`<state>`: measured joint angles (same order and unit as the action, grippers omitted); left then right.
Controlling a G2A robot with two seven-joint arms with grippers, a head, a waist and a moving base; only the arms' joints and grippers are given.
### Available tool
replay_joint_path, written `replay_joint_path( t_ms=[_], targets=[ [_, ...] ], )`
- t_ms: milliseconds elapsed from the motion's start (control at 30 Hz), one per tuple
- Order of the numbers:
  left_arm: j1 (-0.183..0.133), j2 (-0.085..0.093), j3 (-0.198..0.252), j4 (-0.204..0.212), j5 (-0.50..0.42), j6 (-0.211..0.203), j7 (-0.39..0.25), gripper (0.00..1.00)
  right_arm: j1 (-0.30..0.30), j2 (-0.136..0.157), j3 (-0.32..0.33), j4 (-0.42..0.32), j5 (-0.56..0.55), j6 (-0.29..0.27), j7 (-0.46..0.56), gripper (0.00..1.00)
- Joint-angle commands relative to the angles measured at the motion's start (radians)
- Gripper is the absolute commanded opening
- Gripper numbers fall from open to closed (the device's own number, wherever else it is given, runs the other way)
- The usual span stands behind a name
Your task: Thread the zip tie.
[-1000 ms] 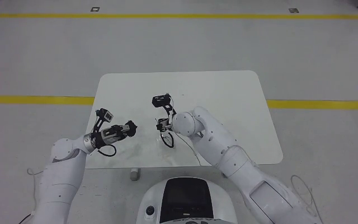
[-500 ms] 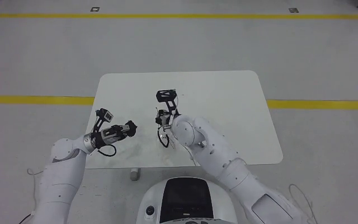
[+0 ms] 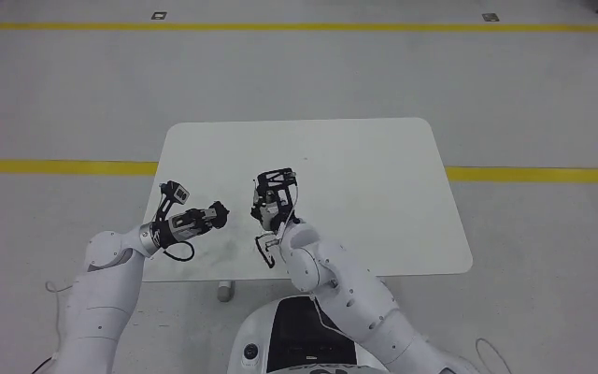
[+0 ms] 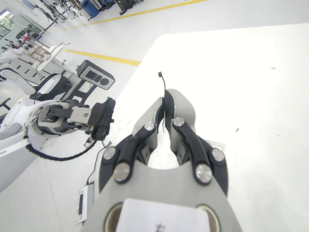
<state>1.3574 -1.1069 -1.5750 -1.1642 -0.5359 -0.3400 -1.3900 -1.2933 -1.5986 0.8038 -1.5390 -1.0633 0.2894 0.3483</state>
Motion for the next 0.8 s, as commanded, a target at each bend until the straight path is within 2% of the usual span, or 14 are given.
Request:
replay_joint_path(
  t_ms=[0, 133, 200, 300, 433, 600, 767],
  targets=[
    [0.0, 0.0, 0.0, 0.0, 0.0, 0.0, 0.0, 0.0, 0.0, 0.0, 0.0, 0.0, 0.0, 0.0, 0.0, 0.0],
    [0.0, 0.0, 0.0, 0.0, 0.0, 0.0, 0.0, 0.0, 0.0, 0.0, 0.0, 0.0, 0.0, 0.0, 0.0, 0.0],
    [0.0, 0.0, 0.0, 0.0, 0.0, 0.0, 0.0, 0.0, -0.02, 0.0, 0.001, -0.018, 0.022, -0.013, -0.038, 0.0],
    [0.0, 0.0, 0.0, 0.0, 0.0, 0.0, 0.0, 0.0, -0.061, 0.003, -0.011, -0.044, -0.046, -0.005, -0.161, 0.0],
    [0.0, 0.0, 0.0, 0.0, 0.0, 0.0, 0.0, 0.0, -0.118, 0.002, -0.02, -0.076, -0.056, 0.002, -0.312, 0.0],
    [0.0, 0.0, 0.0, 0.0, 0.0, 0.0, 0.0, 0.0, -0.137, -0.001, -0.043, -0.073, -0.094, -0.007, -0.409, 0.0],
    [0.0, 0.0, 0.0, 0.0, 0.0, 0.0, 0.0, 0.0, -0.125, -0.012, -0.074, -0.028, -0.107, -0.013, -0.457, 0.0]
  ],
)
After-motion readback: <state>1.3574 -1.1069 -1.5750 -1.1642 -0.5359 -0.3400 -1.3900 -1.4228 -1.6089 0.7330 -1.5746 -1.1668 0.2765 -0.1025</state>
